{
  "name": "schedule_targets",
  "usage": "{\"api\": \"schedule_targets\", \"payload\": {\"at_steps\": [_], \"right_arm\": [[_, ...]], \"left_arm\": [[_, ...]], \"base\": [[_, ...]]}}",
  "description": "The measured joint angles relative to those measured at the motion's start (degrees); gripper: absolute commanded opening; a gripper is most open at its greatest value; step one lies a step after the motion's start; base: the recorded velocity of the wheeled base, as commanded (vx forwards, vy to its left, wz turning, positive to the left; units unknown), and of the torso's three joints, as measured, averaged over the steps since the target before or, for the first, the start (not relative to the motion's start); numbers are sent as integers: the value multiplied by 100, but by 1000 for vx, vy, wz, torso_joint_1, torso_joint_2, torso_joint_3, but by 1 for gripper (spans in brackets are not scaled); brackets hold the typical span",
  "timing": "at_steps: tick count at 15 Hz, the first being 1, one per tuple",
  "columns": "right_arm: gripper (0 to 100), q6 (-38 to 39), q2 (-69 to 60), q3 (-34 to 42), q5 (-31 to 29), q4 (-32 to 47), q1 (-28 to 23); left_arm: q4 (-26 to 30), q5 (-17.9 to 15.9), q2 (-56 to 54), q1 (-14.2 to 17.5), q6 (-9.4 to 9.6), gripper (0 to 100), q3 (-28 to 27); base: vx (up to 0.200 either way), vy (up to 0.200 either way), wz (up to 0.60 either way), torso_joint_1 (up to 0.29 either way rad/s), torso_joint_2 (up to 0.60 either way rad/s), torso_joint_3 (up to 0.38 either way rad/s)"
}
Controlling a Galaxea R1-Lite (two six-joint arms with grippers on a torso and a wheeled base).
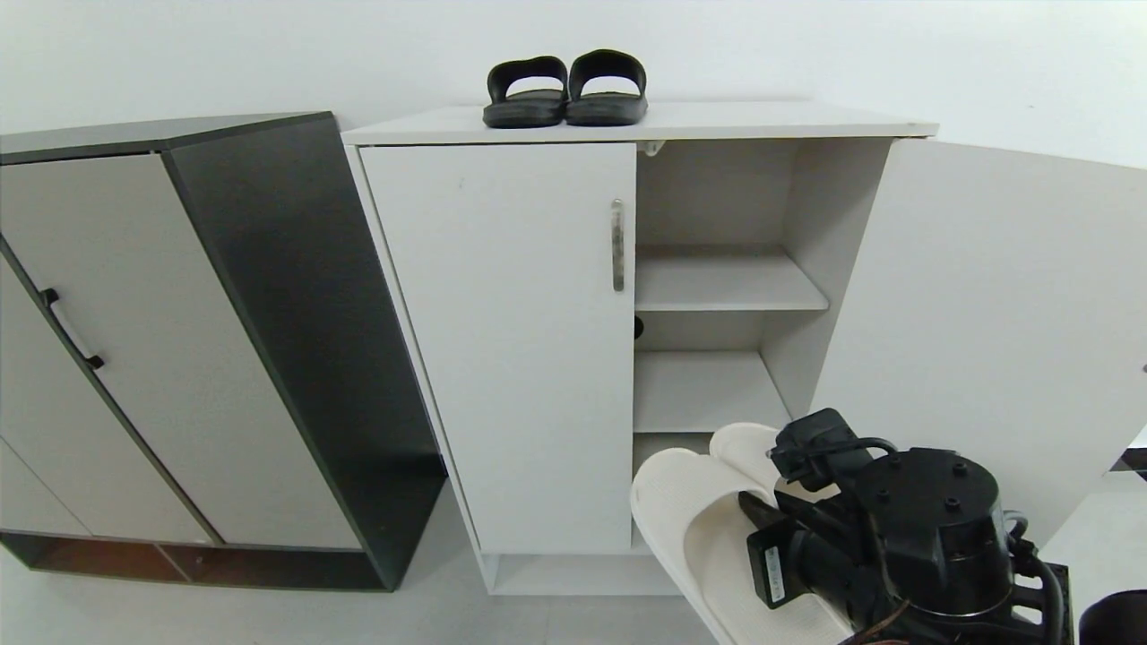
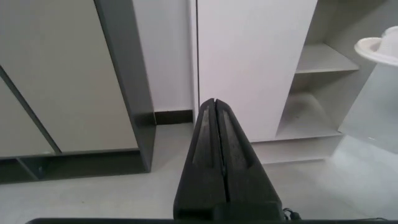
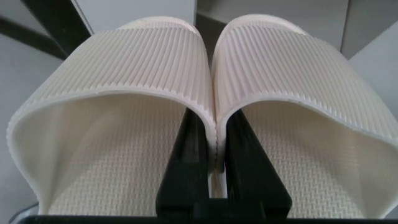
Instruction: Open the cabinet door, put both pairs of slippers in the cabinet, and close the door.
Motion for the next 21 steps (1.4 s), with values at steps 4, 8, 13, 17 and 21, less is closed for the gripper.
{"api": "schedule_targets", "payload": {"at_steps": [4, 8, 13, 17, 21], "right_arm": [[0, 77, 277, -167, -255, -55, 9], [0, 696, 1045, -683, -785, -107, -4], [0, 907, 1649, -1008, -950, -121, 30], [0, 934, 1932, -1254, -985, -112, -9], [0, 1068, 2176, -1213, -998, -132, -52]], "left_arm": [[0, 0, -38, 2, 5, 0, 0], [9, 5, -43, -1, 5, 0, 0], [0, 0, -43, 10, -1, 0, 0], [0, 2, -40, 5, -4, 0, 0], [2, 5, -40, 5, -12, 0, 0]], "base": [[0, -50, 0, 1, 1, 1], [0, -200, 0, 7, 2, 4], [0, -40, 0, 0, 0, 1], [0, 0, 0, 0, 0, 0], [0, 0, 0, 0, 0, 0]]}}
